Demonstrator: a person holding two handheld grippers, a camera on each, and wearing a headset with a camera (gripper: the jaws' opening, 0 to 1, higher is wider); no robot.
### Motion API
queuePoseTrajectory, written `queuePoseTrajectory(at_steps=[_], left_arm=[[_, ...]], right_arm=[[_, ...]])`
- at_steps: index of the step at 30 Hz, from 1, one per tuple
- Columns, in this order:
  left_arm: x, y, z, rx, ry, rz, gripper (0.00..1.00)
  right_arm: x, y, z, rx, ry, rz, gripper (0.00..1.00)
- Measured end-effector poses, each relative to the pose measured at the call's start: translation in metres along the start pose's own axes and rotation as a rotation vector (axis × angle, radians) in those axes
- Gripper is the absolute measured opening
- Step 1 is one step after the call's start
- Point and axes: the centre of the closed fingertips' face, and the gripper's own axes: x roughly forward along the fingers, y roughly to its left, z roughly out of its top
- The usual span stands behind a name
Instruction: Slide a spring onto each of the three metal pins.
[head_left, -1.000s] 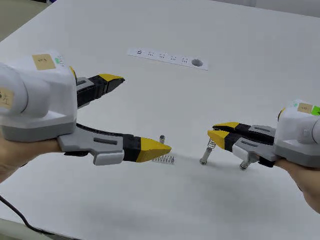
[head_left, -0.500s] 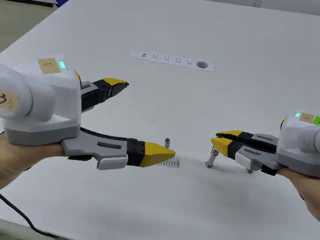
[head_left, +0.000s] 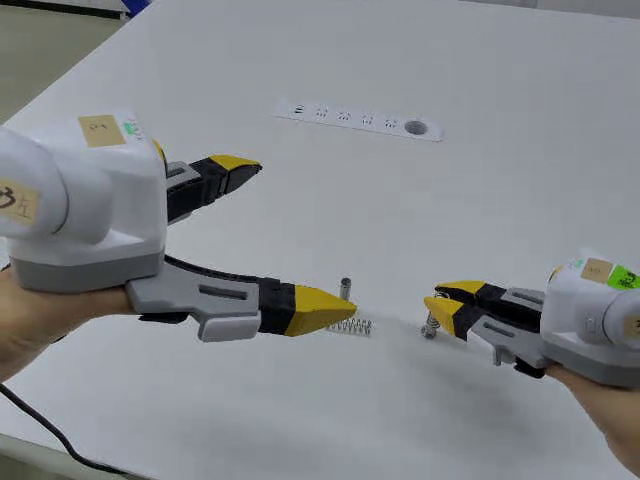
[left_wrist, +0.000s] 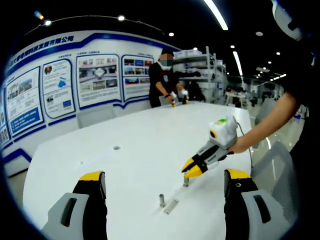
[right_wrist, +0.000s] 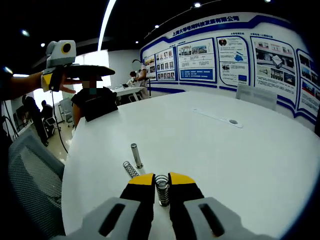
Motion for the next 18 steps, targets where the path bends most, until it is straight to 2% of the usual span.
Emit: queuePoseTrajectory(at_steps=[4, 13, 18], left_arm=[[-0.001, 0.0, 0.003, -0.014, -0.013, 0.001, 0.99], [-0.003, -0.003, -0.003, -0.025, -0.001, -0.001, 0.98], [0.001, -0.012, 0.0, -0.041, -0.008, -0.038, 0.92]], right_arm=[[0.003, -0.002, -0.006, -0.005, 0.018, -0.005, 0.11], [0.004, -0.006, -0.013, -0.002, 0.027, -0.017, 0.11], [0.004, -0.006, -0.012, 0.015, 0.019, -0.019, 0.11]])
